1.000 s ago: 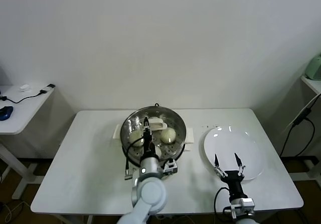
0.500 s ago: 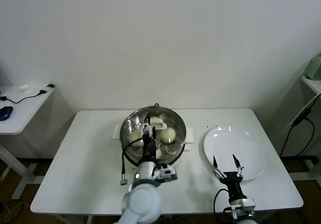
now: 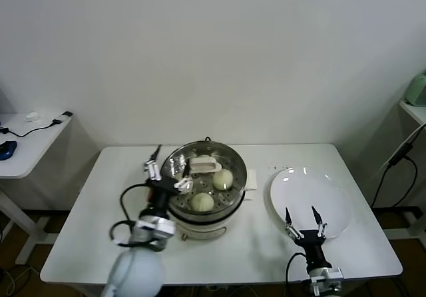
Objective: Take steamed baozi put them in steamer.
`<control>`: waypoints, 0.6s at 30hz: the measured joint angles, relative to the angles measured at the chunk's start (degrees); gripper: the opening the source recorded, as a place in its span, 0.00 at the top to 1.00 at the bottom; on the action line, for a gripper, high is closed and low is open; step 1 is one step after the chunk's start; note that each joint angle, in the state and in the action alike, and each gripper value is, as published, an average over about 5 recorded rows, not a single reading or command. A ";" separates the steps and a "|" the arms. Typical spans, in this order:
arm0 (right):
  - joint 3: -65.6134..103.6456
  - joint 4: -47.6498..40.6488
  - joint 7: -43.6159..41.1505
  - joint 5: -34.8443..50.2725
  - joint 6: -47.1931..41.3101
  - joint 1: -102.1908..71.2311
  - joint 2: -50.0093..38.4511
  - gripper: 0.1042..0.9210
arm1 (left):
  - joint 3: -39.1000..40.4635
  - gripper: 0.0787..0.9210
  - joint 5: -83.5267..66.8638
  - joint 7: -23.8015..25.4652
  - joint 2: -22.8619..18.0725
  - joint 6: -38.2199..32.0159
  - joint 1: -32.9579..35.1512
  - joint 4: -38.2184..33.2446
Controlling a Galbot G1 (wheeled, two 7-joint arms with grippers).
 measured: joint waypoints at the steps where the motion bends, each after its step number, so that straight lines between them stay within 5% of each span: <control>1: 0.15 -0.10 0.09 0.17 0.14 0.02 0.02 0.12 | -2.18 0.12 -3.82 -0.40 0.39 -1.24 0.81 0.15; 9: 1.98 -0.87 -0.25 1.81 0.64 0.61 0.65 0.12 | -14.97 0.12 -29.71 -0.35 3.79 -9.84 6.87 4.55; 18: 3.14 -1.71 -0.80 3.82 0.51 1.00 0.72 0.12 | -18.98 0.12 -40.17 1.94 4.65 -18.37 9.69 13.22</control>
